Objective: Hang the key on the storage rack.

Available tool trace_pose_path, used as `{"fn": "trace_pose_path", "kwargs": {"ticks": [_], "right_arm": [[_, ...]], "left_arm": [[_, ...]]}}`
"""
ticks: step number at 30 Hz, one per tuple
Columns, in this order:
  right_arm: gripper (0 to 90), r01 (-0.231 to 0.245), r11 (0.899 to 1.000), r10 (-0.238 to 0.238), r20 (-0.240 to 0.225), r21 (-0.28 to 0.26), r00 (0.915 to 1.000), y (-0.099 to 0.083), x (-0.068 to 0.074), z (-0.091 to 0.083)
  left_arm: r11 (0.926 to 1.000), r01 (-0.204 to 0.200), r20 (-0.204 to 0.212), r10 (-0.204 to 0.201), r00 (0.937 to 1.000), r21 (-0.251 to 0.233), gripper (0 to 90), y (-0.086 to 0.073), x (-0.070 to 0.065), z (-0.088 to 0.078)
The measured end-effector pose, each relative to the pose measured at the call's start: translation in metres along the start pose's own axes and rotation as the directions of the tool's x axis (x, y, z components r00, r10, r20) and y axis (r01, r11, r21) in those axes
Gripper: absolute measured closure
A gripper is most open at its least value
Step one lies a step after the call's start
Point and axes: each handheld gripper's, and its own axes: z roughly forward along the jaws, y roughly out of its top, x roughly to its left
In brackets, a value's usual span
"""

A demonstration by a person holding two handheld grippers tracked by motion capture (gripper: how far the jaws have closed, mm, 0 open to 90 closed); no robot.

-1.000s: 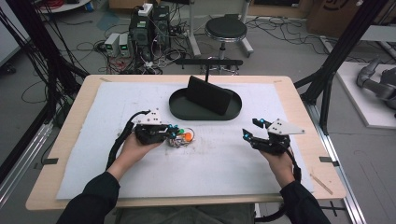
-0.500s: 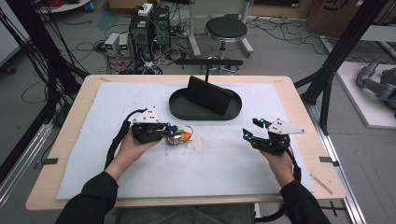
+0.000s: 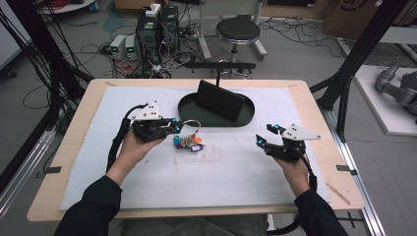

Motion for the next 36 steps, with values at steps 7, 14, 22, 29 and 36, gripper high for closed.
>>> {"fn": "trace_pose_path", "kwargs": {"ticks": [7,14,22,29,36], "right_arm": [[41.4,-0.004,1.0,0.004,0.014,0.004,0.9999,0.0,-0.001,0.0],[41.1,-0.011,1.0,0.011,0.028,0.005,0.9996,-0.001,-0.003,-0.001],[41.0,-0.014,1.0,0.014,0.023,0.007,0.9996,-0.001,-0.002,-0.001],[41.0,-0.02,1.0,0.02,0.02,0.003,0.9996,-0.001,-0.003,-0.001],[41.0,-0.018,1.0,0.018,0.019,-0.004,0.9997,-0.001,-0.004,-0.001]], "left_arm": [[0.9995,-0.026,-0.013,0.026,0.9996,-0.019,86.6,0.016,0.001,-0.003],[0.9985,-0.051,-0.026,0.051,0.9984,-0.017,86.6,0.03,0.005,-0.005],[0.9973,-0.062,-0.05,0.06,0.997,-0.041,86.5,0.048,0.012,-0.004],[0.9965,-0.071,-0.063,0.068,0.9957,-0.044,86.5,0.064,0.018,-0.001],[0.9973,-0.067,-0.09,0.064,0.9939,-0.03,86.5,0.075,0.028,0.003]]}}
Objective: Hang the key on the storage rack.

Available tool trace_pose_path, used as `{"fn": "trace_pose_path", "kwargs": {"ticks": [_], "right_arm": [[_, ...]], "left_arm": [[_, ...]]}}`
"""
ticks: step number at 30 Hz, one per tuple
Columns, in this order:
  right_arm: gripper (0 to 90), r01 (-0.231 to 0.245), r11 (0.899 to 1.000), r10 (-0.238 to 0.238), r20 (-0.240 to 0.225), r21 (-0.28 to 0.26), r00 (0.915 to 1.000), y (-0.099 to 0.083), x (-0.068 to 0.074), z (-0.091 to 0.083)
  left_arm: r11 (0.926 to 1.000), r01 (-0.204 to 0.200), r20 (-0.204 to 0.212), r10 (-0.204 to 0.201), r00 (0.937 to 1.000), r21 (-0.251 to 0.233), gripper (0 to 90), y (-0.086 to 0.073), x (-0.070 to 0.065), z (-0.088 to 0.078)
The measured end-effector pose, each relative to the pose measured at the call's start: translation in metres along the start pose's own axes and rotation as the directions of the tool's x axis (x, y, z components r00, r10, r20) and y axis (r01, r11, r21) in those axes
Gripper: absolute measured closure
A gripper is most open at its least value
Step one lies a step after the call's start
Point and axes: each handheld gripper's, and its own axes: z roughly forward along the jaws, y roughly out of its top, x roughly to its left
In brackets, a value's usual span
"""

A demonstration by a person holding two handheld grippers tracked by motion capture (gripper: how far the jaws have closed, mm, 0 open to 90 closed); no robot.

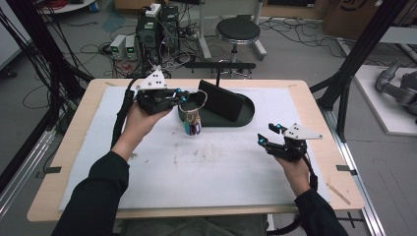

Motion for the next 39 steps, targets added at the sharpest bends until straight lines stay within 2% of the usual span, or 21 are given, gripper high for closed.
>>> {"fn": "trace_pose_path", "kwargs": {"ticks": [17,24,30,39], "right_arm": [[41.1,-0.003,1.0,0.003,-0.004,0.005,1.0,0.0,0.0,0.001],[41.5,0.0,1.0,0.0,-0.004,0.003,1.0,0.0,0.0,0.001],[41.6,-0.001,1.0,0.001,-0.006,0.002,1.0,-0.001,-0.001,0.001],[42.2,-0.007,1.0,0.007,-0.014,0.006,0.9999,-0.001,-0.001,0.001]], "left_arm": [[0.9996,0.027,-0.075,-0.026,0.9969,0.011,86.5,0.012,0.035,0.015],[0.9981,0.049,-0.105,-0.045,0.9934,0.037,86.5,0.008,0.048,0.029],[0.996,0.079,-0.123,-0.073,0.9897,0.041,86.5,0.004,0.057,0.042],[0.9939,0.1,-0.16,-0.091,0.9828,0.046,86.5,0.0,0.069,0.058]]}}
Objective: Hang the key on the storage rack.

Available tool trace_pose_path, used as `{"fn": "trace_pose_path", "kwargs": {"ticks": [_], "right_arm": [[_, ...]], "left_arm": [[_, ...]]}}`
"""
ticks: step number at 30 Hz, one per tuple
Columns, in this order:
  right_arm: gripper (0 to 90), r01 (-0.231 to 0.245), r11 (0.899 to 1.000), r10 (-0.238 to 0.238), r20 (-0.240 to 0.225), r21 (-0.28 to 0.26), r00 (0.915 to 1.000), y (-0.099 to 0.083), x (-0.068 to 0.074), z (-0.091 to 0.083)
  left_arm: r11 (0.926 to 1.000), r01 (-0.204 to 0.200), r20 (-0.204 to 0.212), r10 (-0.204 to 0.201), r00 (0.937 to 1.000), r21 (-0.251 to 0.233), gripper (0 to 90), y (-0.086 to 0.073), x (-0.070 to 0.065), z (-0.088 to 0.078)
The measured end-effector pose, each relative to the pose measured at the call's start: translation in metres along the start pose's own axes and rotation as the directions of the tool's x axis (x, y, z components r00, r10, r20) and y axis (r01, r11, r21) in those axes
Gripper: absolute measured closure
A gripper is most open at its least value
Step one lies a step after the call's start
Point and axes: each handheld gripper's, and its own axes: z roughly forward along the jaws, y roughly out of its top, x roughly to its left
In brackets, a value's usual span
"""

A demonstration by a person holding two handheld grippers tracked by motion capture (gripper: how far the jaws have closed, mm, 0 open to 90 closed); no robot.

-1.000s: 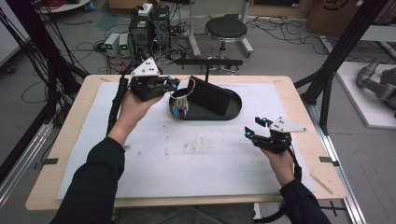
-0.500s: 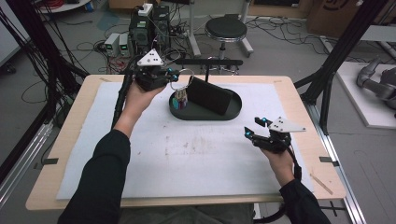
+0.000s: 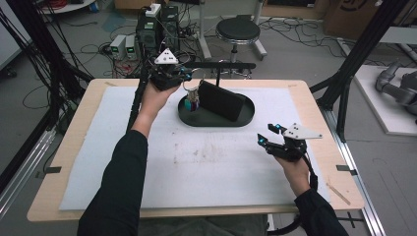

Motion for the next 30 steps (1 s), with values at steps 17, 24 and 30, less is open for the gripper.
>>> {"fn": "trace_pose_path", "kwargs": {"ticks": [17,24,30], "right_arm": [[42.2,-0.001,1.0,0.001,-0.002,0.001,1.0,0.0,-0.001,-0.001],[42.2,-0.003,1.0,0.003,-0.002,-0.002,1.0,0.0,-0.001,-0.001],[42.1,-0.002,1.0,0.002,-0.002,-0.001,1.0,0.0,-0.001,-0.001]], "left_arm": [[0.9975,0.069,-0.049,-0.069,0.9965,0.012,86.4,-0.015,0.015,0.013],[0.9975,0.07,-0.054,-0.069,0.9962,0.014,86.4,-0.015,0.016,0.013],[0.9976,0.065,-0.064,-0.063,0.9959,0.024,85.6,-0.014,0.014,0.013]]}}
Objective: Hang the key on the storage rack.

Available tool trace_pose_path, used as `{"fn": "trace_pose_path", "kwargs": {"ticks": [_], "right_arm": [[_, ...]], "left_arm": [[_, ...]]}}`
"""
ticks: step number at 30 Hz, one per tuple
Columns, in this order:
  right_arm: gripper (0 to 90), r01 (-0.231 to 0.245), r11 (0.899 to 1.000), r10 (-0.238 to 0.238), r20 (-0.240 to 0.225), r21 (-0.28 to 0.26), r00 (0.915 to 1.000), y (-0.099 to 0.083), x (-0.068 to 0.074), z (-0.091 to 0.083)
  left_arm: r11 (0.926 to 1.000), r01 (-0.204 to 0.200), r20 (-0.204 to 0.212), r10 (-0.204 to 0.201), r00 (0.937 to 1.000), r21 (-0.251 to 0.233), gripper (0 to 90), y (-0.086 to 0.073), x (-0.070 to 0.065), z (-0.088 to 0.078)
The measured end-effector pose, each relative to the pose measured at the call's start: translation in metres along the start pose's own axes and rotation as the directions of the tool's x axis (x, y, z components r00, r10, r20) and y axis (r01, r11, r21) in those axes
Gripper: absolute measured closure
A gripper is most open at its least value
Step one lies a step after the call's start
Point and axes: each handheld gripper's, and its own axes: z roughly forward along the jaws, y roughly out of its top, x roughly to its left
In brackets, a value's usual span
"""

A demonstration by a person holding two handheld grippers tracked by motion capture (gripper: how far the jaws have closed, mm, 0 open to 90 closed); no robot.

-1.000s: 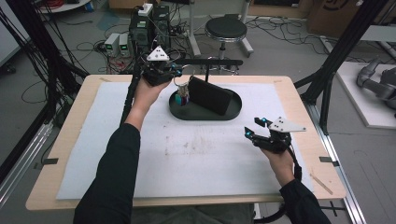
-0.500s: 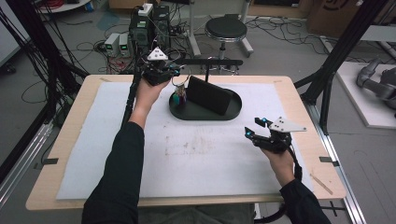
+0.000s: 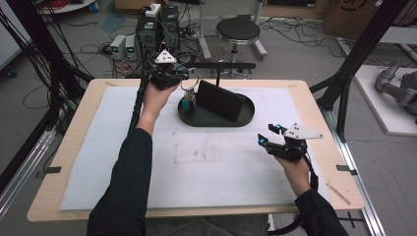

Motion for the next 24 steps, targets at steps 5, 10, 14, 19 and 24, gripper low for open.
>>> {"fn": "trace_pose_path", "kwargs": {"ticks": [5,10,14,19,24], "right_arm": [[41.8,-0.006,1.0,0.006,0.0,0.001,1.0,0.0,0.0,0.0],[40.8,-0.037,0.999,0.037,-0.001,0.007,0.9993,-0.001,-0.003,0.0],[38.4,-0.051,0.999,0.051,0.007,0.007,0.9987,-0.001,-0.005,0.001],[36.5,-0.056,0.998,0.056,0.02,0.017,0.9983,-0.002,-0.005,0.002],[34.1,-0.062,0.998,0.061,0.03,0.023,0.9977,-0.002,-0.006,0.001]], "left_arm": [[0.9995,0.03,-0.028,-0.03,0.9992,-0.001,68.7,0.0,-0.001,-0.002],[0.9991,0.04,-0.035,-0.04,0.9986,-0.012,52.4,0.0,-0.008,-0.012],[0.9992,0.022,-0.038,-0.023,0.999,-0.033,44.9,-0.002,-0.017,-0.029],[0.9984,0.036,-0.024,-0.037,0.999,-0.045,37.6,-0.017,-0.026,-0.057],[0.9943,0.07,-0.031,-0.073,0.9968,-0.08,31.2,-0.041,-0.037,-0.087]]}}
